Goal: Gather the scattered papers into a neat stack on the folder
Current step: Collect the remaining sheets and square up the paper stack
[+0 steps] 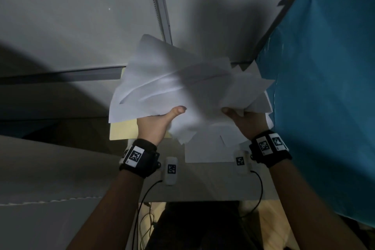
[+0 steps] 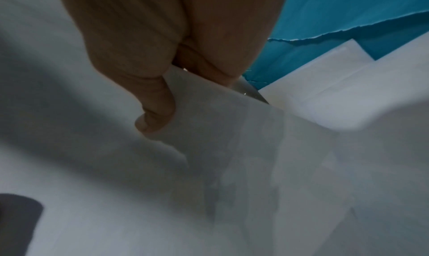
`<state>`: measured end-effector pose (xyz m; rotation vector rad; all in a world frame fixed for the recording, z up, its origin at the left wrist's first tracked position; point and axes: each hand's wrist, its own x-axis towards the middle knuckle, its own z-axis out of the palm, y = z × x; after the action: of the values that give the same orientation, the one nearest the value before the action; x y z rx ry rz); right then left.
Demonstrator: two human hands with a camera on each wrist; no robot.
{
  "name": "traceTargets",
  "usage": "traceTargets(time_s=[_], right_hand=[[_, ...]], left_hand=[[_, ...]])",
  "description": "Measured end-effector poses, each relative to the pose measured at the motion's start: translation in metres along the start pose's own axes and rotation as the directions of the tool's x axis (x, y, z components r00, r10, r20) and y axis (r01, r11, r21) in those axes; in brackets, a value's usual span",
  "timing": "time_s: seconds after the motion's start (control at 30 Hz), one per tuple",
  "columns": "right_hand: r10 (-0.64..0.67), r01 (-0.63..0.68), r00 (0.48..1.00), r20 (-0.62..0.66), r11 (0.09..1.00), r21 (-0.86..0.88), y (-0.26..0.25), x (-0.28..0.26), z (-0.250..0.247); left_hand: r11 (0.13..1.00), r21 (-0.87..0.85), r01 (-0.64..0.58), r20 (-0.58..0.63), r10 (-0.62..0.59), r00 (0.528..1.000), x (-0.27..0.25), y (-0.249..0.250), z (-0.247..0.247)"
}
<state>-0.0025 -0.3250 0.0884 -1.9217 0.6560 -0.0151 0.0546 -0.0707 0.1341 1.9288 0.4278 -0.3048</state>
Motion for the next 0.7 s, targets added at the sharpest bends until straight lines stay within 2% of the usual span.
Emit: traceTargets(time_s=[0.1, 0.17, 0.23, 0.4, 0.47, 0.53, 0.6, 0.67, 0.7], right_hand=[[0.004, -0.004, 1.0, -0.004, 1.0, -0.009, 0.003, -0.002, -0.003], [-0.016, 0.016, 1.0, -0.013, 1.0, 0.008, 0.0, -0.003, -0.004], [-0.044, 0.046, 0.999, -0.028, 0.997, 0.056, -0.004, -0.005, -0.006], [-0.112, 0.117, 0.992, -0.059, 0.988, 0.101, -0.018, -0.013, -0.014], [-0.1, 0.105, 0.994, -0.047, 0.987, 0.124, -0.015, -0.012, -0.015], [-0.056, 0.056, 0.998, -0.008, 0.996, 0.067, -0.008, -0.009, -0.009], [0.036, -0.032, 0.997, 0.072, 0.998, -0.062, 0.005, -0.002, -0.001], [0.132, -0.108, 0.981, 0.144, 0.98, -0.165, 0.014, 0.002, 0.008], [0.12, -0.098, 0.983, 0.14, 0.983, -0.153, 0.017, 0.003, 0.012]], left_hand=[[0.996, -0.016, -0.087, -0.008, 0.087, 0.996, -0.007, 0.007, -0.004], [0.979, -0.1, -0.175, -0.04, 0.172, 0.984, -0.013, 0.015, -0.006], [0.974, -0.108, -0.198, -0.049, 0.194, 0.98, -0.021, 0.025, -0.009], [0.986, 0.155, -0.061, 0.03, 0.057, 0.998, -0.044, 0.064, -0.014], [0.979, 0.192, -0.067, 0.06, 0.056, 0.997, -0.044, 0.07, -0.015], [0.979, 0.199, -0.055, 0.138, 0.027, 0.99, -0.041, 0.069, -0.013], [0.993, 0.117, -0.024, 0.245, -0.005, 0.97, -0.032, 0.056, -0.007], [0.995, 0.082, -0.052, 0.295, 0.025, 0.955, -0.026, 0.045, -0.002], [0.995, 0.096, -0.041, 0.279, 0.012, 0.96, -0.02, 0.036, 0.0]])
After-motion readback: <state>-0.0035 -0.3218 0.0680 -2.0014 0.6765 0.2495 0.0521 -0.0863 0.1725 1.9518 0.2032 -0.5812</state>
